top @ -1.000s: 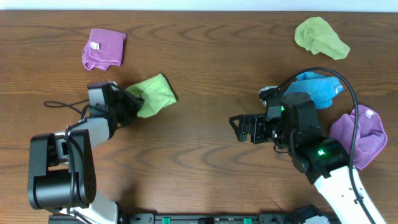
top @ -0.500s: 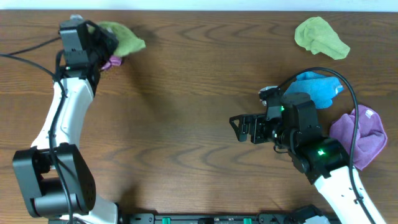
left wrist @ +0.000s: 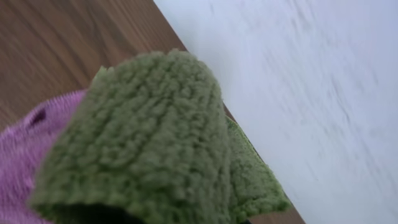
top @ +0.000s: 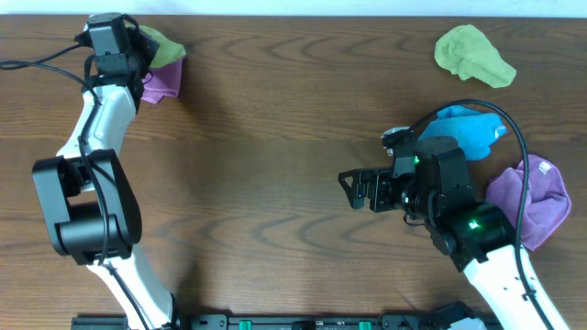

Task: Fold the cloth
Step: 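Place the folded green cloth onto the purple cloth at back-left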

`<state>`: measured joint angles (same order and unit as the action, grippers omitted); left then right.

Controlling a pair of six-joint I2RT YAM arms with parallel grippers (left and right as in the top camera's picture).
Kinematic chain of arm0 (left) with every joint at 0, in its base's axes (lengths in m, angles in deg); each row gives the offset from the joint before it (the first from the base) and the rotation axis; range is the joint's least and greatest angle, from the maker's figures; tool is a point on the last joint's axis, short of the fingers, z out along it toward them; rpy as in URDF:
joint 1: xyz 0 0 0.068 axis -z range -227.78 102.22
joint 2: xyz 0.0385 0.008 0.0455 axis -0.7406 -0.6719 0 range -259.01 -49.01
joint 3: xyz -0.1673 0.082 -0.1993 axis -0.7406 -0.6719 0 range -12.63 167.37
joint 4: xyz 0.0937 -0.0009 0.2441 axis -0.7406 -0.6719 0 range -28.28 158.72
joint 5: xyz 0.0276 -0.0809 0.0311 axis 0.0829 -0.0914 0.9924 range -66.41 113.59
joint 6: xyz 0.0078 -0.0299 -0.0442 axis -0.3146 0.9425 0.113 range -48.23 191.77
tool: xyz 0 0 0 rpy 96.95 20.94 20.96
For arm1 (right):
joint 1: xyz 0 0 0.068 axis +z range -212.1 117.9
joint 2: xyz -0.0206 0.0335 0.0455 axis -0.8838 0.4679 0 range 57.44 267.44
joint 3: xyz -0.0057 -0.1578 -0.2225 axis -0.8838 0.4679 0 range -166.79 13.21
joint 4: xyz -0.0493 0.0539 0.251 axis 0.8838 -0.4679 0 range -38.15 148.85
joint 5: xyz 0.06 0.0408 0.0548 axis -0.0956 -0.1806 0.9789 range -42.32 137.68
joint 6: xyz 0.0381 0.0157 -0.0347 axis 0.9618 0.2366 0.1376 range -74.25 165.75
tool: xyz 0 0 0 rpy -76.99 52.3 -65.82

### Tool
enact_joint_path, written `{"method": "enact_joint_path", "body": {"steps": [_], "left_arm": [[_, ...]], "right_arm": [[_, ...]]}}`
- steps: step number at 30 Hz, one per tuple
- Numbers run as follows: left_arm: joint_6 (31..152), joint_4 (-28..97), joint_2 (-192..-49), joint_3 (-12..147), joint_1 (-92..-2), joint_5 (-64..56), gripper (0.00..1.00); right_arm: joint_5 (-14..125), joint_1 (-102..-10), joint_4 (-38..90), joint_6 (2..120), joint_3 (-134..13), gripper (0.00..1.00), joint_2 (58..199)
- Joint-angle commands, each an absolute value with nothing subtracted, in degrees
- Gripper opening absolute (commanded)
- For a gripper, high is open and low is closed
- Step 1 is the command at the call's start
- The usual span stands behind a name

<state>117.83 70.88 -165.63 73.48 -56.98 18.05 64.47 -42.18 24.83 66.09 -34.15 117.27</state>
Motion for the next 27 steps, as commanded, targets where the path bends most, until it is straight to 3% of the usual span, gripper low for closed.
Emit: {"method": "enact_joint_path", "body": {"steps": [1, 27], "left_arm": [[117.0, 72.7, -166.7, 76.2, -58.0, 19.6, 0.06], [118.7, 79.2, -175.2, 76.6, -58.9, 18.0, 0.06]], "right_arm": [[64.8, -42.6, 24.8, 65.4, -33.9, 0.99, 116.7], [64.8, -42.6, 24.8, 65.4, -33.9, 0.99, 116.7]]}}
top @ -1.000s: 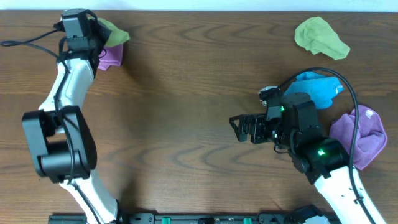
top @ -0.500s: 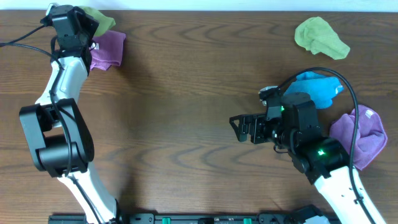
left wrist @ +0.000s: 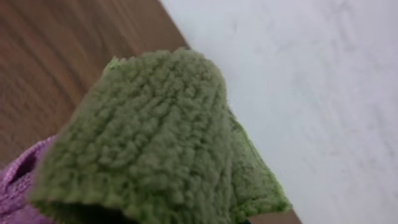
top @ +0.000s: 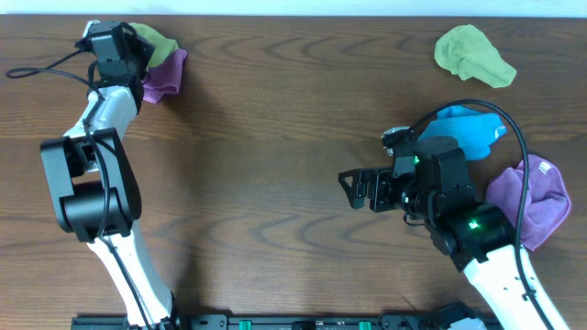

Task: Fold the cloth
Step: 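Place the folded green cloth onto the purple cloth at back-left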

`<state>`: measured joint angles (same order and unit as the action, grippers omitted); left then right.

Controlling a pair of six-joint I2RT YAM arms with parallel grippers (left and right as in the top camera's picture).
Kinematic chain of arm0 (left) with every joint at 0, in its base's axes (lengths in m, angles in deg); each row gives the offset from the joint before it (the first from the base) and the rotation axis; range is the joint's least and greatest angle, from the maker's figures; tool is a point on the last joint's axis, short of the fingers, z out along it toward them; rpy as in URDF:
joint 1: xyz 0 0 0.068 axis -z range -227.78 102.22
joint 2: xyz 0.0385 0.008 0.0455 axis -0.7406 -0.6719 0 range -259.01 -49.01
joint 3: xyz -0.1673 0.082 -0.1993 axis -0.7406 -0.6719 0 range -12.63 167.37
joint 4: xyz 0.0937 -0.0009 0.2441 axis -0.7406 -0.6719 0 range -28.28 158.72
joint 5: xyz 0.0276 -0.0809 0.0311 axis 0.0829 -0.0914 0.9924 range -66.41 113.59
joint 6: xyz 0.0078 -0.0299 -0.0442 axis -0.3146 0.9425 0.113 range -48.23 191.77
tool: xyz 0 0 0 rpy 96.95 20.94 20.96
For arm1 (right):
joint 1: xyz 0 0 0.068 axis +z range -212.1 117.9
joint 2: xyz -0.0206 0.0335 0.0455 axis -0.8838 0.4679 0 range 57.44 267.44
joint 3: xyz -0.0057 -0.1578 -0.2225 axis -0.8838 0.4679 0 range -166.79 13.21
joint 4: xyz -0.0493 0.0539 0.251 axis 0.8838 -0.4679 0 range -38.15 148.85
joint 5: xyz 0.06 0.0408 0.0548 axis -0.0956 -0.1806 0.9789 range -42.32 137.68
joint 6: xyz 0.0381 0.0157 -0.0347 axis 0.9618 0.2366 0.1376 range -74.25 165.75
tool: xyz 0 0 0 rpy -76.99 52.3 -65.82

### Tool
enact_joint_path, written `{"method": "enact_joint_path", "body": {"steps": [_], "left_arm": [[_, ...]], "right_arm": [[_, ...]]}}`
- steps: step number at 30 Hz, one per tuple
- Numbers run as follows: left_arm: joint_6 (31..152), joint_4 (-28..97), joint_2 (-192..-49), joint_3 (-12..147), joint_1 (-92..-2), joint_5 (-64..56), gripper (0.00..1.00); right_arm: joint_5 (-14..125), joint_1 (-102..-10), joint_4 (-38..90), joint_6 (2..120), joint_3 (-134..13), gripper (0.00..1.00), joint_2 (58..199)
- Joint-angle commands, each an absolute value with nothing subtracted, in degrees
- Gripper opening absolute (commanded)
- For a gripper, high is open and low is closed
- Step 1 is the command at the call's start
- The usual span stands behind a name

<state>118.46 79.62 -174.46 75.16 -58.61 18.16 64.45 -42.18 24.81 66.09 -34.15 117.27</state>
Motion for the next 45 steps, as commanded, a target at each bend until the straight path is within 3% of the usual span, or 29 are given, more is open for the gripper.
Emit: {"method": "enact_joint_path", "body": {"steps": [1, 4, 7, 10, 11, 14, 16, 34, 37, 41, 45], "left_arm": [[118.7, 78.8, -175.2, 76.6, -58.9, 18.0, 0.06], [118.7, 76.3, -175.2, 76.6, -59.0, 17.9, 0.08], [118.6, 73.1, -175.2, 76.6, -59.0, 18.0, 0.20], [118.1, 70.8, -175.1, 76.6, -59.1, 17.6, 0.25], [118.1, 70.4, -175.1, 76.6, -59.1, 17.5, 0.32], [118.0, 69.6, -174.8, 76.6, -59.2, 16.4, 0.73], [118.1, 69.6, -174.5, 76.7, -59.4, 15.9, 0.95], [117.6, 66.7, -168.9, 76.7, -60.6, 8.7, 0.95], [117.1, 65.5, -168.9, 76.7, -60.2, 8.5, 1.00], [114.5, 64.1, -168.9, 76.7, -59.3, 8.7, 0.90], [112.0, 62.0, -168.9, 76.6, -57.9, 9.0, 0.88]], "right_arm": [[64.8, -42.6, 24.8, 65.4, -33.9, 0.99, 116.7], [64.8, -42.6, 24.8, 65.4, -33.9, 0.99, 116.7], [64.8, -42.6, 24.8, 65.4, -33.9, 0.99, 116.7], [64.8, -42.6, 24.8, 65.4, -33.9, 0.99, 116.7], [64.8, -42.6, 24.8, 65.4, -33.9, 0.99, 116.7], [64.8, -42.6, 24.8, 65.4, -33.9, 0.99, 116.7], [64.8, -42.6, 24.8, 65.4, -33.9, 0.99, 116.7], [64.8, -42.6, 24.8, 65.4, -33.9, 0.99, 116.7], [64.8, -42.6, 24.8, 65.4, -33.9, 0.99, 116.7], [64.8, -42.6, 24.8, 65.4, -33.9, 0.99, 116.7], [64.8, -42.6, 24.8, 65.4, -33.9, 0.99, 116.7]]}}
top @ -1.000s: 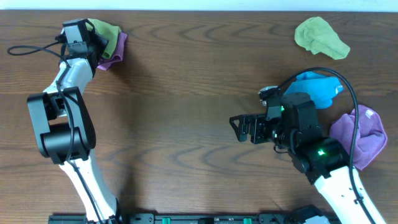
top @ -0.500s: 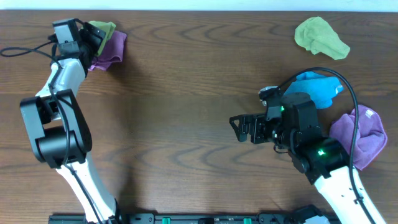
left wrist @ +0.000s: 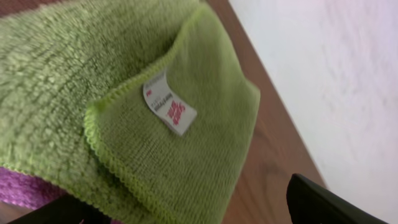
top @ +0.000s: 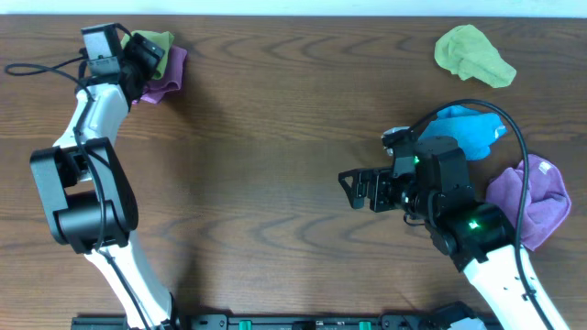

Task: Fold the cloth
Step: 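Place the folded green cloth onto the purple cloth at back-left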

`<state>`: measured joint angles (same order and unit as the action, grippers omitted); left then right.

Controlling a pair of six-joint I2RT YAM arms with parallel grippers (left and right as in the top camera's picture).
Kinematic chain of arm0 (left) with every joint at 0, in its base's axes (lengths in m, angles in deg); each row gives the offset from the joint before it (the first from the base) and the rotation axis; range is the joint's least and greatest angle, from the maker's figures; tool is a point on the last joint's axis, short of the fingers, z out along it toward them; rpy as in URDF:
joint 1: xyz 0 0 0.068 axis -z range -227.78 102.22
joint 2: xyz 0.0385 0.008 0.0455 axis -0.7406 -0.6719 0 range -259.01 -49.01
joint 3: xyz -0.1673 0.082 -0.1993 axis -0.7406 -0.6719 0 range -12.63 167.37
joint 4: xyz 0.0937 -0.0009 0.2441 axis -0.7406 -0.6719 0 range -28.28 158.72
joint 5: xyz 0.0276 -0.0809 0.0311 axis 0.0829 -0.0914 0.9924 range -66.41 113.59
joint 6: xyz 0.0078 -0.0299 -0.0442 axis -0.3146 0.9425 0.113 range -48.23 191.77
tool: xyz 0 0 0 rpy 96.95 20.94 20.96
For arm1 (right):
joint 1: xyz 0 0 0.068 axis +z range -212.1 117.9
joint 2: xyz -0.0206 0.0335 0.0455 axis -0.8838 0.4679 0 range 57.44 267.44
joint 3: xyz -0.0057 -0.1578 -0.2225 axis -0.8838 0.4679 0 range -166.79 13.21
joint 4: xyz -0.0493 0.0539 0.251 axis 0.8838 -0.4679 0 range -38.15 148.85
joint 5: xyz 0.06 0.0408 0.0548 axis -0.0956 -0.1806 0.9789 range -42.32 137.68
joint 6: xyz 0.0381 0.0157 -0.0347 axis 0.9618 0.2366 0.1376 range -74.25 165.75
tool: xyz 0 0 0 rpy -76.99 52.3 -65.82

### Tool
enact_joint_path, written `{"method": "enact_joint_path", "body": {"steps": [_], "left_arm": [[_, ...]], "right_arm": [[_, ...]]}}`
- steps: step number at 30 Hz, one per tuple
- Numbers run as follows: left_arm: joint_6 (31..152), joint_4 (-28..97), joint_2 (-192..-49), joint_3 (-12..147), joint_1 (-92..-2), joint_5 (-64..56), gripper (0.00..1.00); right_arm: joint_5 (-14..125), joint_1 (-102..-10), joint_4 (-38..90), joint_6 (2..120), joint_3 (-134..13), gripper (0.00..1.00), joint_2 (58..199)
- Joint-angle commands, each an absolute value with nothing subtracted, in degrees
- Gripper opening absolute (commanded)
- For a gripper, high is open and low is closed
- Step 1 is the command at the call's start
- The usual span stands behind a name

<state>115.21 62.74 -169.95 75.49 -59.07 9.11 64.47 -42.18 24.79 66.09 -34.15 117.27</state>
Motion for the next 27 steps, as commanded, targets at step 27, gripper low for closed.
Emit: {"method": "enact_joint_path", "body": {"steps": [27], "left_arm": [[110.2, 50.5, -158.3, 76.7, -56.8, 8.5, 0.95]], "right_arm": [[64.8, -42.6, 24.8, 65.4, -33.9, 0.99, 116.7]]}}
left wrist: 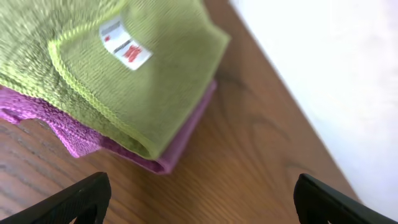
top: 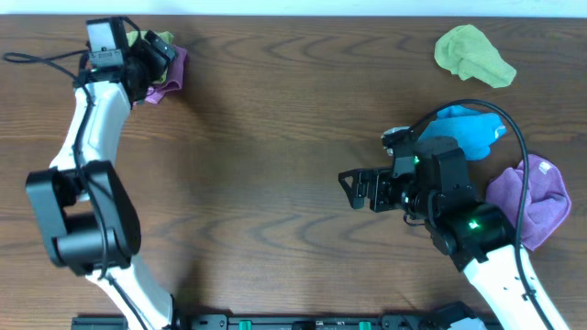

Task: Fold the cloth
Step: 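Place the folded green cloth onto the purple cloth at back-left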

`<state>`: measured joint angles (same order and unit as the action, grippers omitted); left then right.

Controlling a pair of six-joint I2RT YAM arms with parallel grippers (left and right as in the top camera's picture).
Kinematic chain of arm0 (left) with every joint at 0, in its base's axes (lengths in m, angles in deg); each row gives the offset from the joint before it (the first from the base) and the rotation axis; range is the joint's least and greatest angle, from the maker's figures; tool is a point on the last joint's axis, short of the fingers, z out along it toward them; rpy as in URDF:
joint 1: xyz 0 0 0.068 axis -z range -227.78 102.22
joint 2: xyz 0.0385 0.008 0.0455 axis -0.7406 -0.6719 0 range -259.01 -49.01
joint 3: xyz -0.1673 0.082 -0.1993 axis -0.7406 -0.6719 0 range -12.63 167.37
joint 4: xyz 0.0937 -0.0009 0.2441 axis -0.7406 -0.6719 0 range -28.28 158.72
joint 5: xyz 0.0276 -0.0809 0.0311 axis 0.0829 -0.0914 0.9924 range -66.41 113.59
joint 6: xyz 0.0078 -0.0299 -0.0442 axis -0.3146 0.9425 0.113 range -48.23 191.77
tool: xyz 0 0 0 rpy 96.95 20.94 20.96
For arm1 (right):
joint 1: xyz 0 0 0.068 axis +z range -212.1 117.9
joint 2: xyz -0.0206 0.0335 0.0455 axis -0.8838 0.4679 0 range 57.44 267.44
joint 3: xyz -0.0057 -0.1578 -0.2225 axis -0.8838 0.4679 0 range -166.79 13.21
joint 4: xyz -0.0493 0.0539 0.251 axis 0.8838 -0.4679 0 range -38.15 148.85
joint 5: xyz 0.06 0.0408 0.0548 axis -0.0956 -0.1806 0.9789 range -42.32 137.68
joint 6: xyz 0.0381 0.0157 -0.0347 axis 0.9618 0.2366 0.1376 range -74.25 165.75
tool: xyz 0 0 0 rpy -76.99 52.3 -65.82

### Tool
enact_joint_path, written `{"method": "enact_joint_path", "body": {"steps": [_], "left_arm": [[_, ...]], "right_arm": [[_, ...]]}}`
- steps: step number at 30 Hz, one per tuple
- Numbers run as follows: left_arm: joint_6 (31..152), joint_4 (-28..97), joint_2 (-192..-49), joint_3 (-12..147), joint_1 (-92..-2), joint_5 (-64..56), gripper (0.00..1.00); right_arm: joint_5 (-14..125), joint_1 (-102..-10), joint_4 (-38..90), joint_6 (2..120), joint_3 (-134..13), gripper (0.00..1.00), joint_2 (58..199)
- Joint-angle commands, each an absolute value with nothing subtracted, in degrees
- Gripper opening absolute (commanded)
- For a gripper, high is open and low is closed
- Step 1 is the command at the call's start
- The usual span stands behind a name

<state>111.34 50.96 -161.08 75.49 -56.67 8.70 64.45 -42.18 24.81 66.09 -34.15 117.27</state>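
Observation:
A folded green cloth (left wrist: 124, 62) with a white tag lies on top of a folded purple cloth (left wrist: 134, 152) at the table's far left corner. In the left wrist view my left gripper (left wrist: 202, 186) is open just in front of this stack, over bare wood, with nothing between its fingers (left wrist: 84, 198). The overhead view shows my right gripper (top: 352, 191) open and empty at mid-right of the table, away from any cloth.
A crumpled green cloth (top: 472, 55) lies at the far right. A blue cloth (top: 475, 131) and a purple cloth (top: 537, 202) lie beside the right arm. The table's far edge (left wrist: 273, 93) runs close behind the folded stack.
My left gripper has drawn back from the green cloth, so the stack now sits further up the wrist view. The cloths and the right arm have not moved.
My left gripper held the folded green cloth over the purple one at the far left corner, and still held it at the following moment. Then the green cloth lay flat on the purple one with the jaws open. Now the gripper is clear of the stack.

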Motion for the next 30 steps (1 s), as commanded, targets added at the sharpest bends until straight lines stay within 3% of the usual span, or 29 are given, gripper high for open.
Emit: {"method": "enact_joint_path", "body": {"steps": [1, 6, 7, 8, 10, 12, 13, 30], "left_arm": [[110.0, 50.5, -157.5, 76.7, -56.8, 8.5, 0.95], [109.4, 51.6, -155.0, 76.7, -56.8, 11.0, 0.96], [109.2, 52.2, -155.1, 76.7, -56.8, 12.1, 0.99], [109.0, 53.0, -155.5, 76.7, -56.8, 13.1, 0.84], [109.0, 55.4, -156.7, 76.7, -56.8, 14.7, 0.34], [109.0, 58.4, -158.5, 76.7, -56.8, 15.3, 0.10], [109.0, 60.2, -159.6, 76.7, -56.8, 15.2, 0.06], [109.1, 72.6, -177.2, 76.7, -56.8, 24.1, 0.06]], "right_arm": [[64.8, -42.6, 24.8, 65.4, -33.9, 0.99, 116.7], [64.8, -42.6, 24.8, 65.4, -33.9, 0.99, 116.7], [64.8, -42.6, 24.8, 65.4, -33.9, 0.99, 116.7], [64.8, -42.6, 24.8, 65.4, -33.9, 0.99, 116.7], [64.8, -42.6, 24.8, 65.4, -33.9, 0.99, 116.7], [64.8, -42.6, 24.8, 65.4, -33.9, 0.99, 116.7], [64.8, -42.6, 24.8, 65.4, -33.9, 0.99, 116.7], [64.8, -42.6, 24.8, 65.4, -33.9, 0.99, 116.7]]}}
